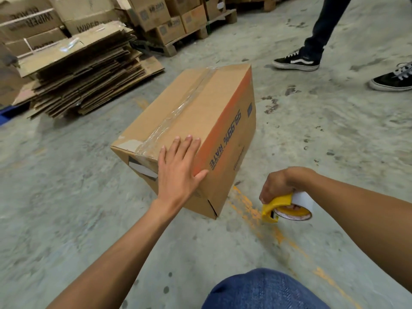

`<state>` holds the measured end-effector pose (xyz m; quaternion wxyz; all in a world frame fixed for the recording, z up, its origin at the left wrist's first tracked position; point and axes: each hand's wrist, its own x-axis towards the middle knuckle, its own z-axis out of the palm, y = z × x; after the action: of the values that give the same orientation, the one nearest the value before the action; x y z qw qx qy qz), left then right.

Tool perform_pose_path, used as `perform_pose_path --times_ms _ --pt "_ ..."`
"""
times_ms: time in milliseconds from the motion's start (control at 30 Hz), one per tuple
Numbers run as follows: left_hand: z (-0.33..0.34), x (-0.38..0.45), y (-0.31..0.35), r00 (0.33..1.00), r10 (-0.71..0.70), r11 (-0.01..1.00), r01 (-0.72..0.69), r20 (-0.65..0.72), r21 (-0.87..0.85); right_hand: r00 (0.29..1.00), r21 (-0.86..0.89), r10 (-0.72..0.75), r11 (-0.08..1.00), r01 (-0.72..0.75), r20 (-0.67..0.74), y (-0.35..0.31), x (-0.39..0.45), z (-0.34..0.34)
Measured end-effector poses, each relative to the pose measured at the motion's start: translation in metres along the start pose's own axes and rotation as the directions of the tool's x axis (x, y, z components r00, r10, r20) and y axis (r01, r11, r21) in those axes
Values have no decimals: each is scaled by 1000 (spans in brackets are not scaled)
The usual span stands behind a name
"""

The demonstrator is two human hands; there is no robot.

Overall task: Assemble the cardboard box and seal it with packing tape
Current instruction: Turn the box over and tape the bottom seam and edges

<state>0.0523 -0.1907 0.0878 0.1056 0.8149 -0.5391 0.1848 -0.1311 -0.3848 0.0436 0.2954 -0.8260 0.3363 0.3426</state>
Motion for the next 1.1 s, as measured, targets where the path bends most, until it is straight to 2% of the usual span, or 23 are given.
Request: perform_pose_path --times_ms 167,367,467,600,700,767,867,933,967,1033,1100 --pt "11 -18 -15 991 5 992 -21 -133 -123 973 11 -222 975 223 -68 -26 -4 29" --pt "5 -44 -72 979 62 974 -102 -196 -200 935 -341 -354 877 339 20 -49 3 91" --pt "-2 -65 -113 982 33 972 -75 -187 -222 914 -449 -400 807 383 61 -53 13 113" --pt "-10 -91 -158 980 -86 967 39 -182 -252 885 -584 -464 709 395 36 -61 27 130" --pt "-11 -102 -181 959 -203 951 145 -196 -274 870 -619 -490 670 411 47 -71 30 134" --pt "-9 -105 -187 922 -315 916 234 -223 -327 864 -616 -497 658 432 74 -79 23 132" --pt "-5 -100 -181 819 -517 808 370 -251 -458 824 -634 -564 619 463 52 -95 15 130" --pt "-5 -91 -174 759 -604 741 423 -243 -521 759 -701 -649 560 442 -41 -105 20 122" --pt "-7 -86 -172 731 -645 706 457 -223 -542 693 -708 -708 559 431 -137 -110 21 114" --pt "-15 -72 -172 676 -719 626 528 -163 -574 461 -726 -822 536 431 -333 -123 16 91" --pt "-24 -58 -182 633 -768 558 585 -98 -588 203 -729 -870 489 479 -450 -136 7 61"
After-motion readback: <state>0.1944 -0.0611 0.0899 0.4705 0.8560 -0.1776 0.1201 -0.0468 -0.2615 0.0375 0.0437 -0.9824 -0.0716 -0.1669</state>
